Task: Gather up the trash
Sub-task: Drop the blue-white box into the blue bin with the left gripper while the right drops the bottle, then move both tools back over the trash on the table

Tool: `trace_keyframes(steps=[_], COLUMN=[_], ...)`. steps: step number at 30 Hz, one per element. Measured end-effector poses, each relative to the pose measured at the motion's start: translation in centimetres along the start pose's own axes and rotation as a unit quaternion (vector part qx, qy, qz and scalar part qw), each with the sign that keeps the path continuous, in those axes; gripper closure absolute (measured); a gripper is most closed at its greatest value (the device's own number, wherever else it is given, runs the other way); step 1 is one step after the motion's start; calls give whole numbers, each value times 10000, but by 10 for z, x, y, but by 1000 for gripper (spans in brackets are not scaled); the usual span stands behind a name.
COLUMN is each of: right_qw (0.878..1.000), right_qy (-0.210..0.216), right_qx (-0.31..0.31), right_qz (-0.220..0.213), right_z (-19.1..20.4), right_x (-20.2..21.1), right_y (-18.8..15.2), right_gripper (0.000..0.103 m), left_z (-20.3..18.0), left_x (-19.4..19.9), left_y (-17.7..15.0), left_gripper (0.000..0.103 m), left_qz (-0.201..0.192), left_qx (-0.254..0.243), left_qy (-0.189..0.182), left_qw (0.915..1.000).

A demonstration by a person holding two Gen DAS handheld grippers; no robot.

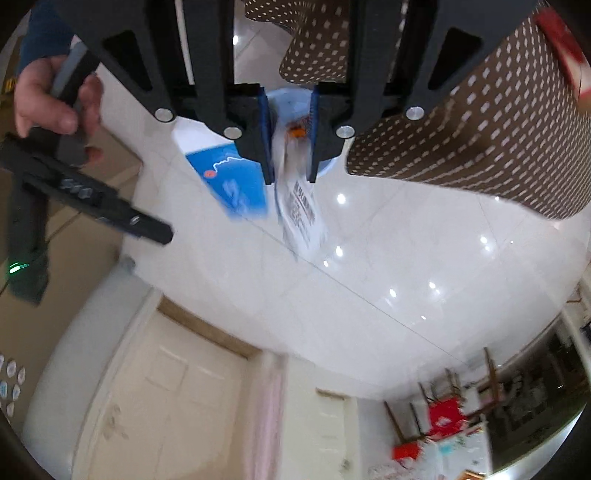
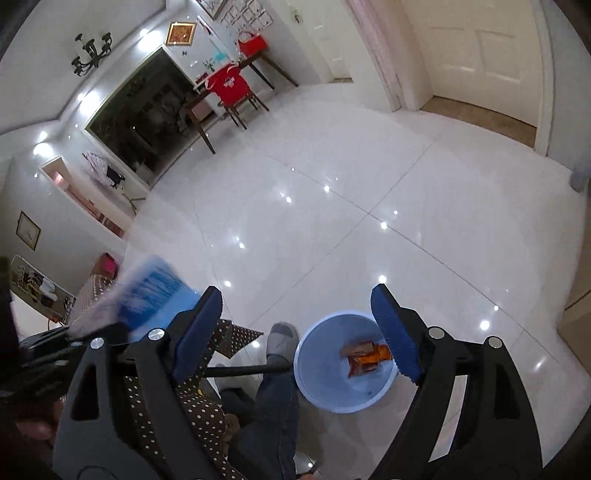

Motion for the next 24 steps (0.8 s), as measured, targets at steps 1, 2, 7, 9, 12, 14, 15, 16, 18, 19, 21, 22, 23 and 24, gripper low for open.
trace_keyframes(steps=[1,2,7,9,12,14,15,16,18,19,21,22,23,24], right_qw=[10000,10000,9999,9999,9999,9999,9998,9998,9994,9991,9982,9976,9967,9955], right_qy=[9,17,41,34,52,42,16,-9,-57,-62,-34,-10,4,8], right_qx=[-5,-9,11,44,57,58,72,91,180,236,344,411,497,618], right_qz=[-32,-58,-97,-95,-82,-128,-162,-197,-291,-348,-485,-564,-643,-720], right_z=[1,1,2,2,5,7,10,12,20,25,36,41,47,56], right_x=[2,3,5,5,6,10,12,14,20,24,32,37,42,47], right_y=[1,2,6,4,1,0,0,0,-3,-4,-4,-5,-5,-7], right_gripper=[21,20,18,16,8,6,6,6,6,6,6,6,6,6], left_z=[0,1,20,20,24,27,27,27,24,24,22,21,21,20], left_x=[-6,-11,-11,-2,15,26,34,42,54,63,77,84,94,101], left_y=[0,2,4,2,-2,-5,-8,-9,-9,-12,-13,-16,-19,-23], left_gripper=[78,54,9,9,9,9,9,9,9,9,9,9,9,9], left_qz=[121,193,92,-59,-221,-329,-413,-503,-648,-735,-882,-951,-1042,-1103], left_qx=[-45,-65,283,386,416,444,479,515,579,612,655,669,687,698], left_qy=[-31,13,408,434,583,645,670,680,694,702,725,739,762,781], left_qw=[9999,9998,9987,9983,9972,9964,9957,9951,9938,9929,9913,9905,9893,9884])
Point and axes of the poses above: each gripper's, at about its wrist camera, not at the fingertips, and x roughly against the way its jaws point, z to its left, y to its top, the point moved 8 cm from there along -x, roughly the way its jaws point, and after that the axes turned 9 degrees about -x, right-handed, at the moved point
